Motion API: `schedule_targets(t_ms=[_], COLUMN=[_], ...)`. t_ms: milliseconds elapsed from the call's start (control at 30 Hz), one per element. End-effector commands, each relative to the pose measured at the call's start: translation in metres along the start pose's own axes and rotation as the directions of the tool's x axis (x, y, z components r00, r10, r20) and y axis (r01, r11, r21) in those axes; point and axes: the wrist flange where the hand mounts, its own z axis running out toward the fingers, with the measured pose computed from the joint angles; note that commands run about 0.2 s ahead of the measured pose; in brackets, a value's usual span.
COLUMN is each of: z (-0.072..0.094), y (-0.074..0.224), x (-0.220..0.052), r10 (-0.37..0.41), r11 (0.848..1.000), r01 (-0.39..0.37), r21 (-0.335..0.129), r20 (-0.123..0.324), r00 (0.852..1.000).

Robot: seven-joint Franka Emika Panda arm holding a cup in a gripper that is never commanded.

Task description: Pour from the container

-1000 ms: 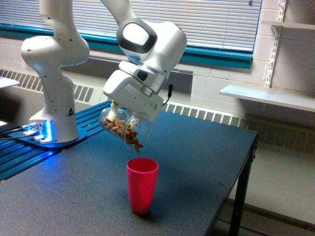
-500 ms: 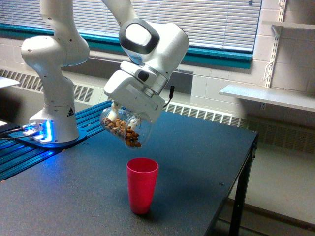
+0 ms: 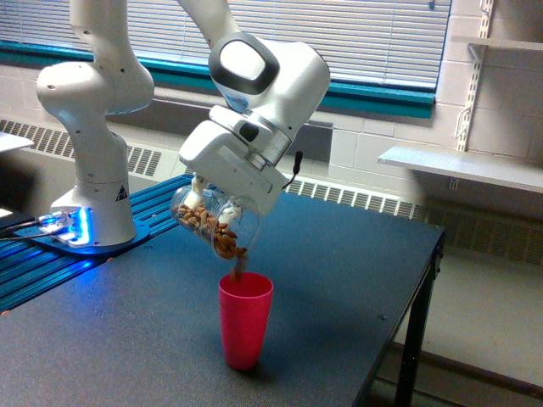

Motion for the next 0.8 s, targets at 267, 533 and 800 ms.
schedule_targets(t_ms=[267,533,800], z=[0.0040,0.0083,0.0095], y=[-0.0017,-0.0031,-0.0024], x=[0.0150,0.0161,0.0143], r10=[0.007,-0.014,-0.037], r11=[0.999,0.998,0.997], r01=[-0.007,0.013,0.036], r21=[-0.035,-0.054,-0.075], r20=[-0.012,-0.008,-0.011], r00=[1.000,1.000,0.999])
